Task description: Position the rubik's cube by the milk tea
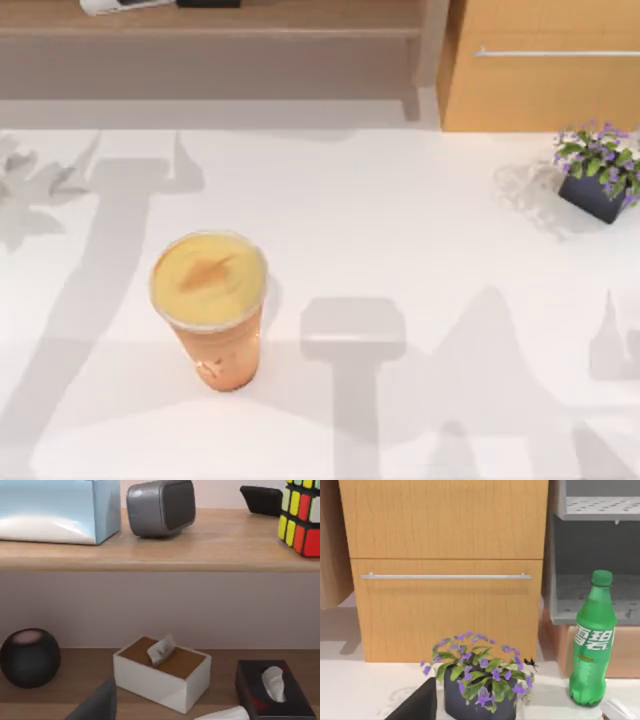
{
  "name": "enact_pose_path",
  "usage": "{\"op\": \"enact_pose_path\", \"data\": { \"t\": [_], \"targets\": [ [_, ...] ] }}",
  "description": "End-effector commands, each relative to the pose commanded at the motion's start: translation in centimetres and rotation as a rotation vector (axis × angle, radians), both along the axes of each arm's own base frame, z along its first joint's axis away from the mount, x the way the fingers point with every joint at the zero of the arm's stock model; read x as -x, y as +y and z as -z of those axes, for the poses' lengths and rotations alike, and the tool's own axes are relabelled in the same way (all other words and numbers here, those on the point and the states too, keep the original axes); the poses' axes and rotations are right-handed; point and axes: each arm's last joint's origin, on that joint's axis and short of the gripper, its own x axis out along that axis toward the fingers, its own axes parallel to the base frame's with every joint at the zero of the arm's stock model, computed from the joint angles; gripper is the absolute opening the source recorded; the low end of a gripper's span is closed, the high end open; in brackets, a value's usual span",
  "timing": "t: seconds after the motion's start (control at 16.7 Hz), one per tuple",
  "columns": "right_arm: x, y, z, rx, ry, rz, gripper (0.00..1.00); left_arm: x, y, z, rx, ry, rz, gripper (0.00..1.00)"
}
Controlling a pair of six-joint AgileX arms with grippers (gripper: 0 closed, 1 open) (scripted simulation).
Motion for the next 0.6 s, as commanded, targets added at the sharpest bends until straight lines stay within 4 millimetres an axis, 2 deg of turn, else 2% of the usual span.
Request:
{"op": "enact_pose_path", "data": {
  "t": [0.18,0.36,0.6],
  "targets": [
    [0.0,0.0,0.0,0.000,0.000,0.000,1.00,-5.2,-3.1,-2.2,0.000,-0.003,0.002,1.00],
    [0.0,0.0,0.0,0.000,0.000,0.000,1.00,-9.9,-6.5,-2.6,-0.003,0.002,0.003,1.00],
    [0.0,0.0,0.0,0.000,0.000,0.000,1.00,-13.8,-9.9,-2.3,-0.004,0.001,0.004,1.00]
  ]
}}
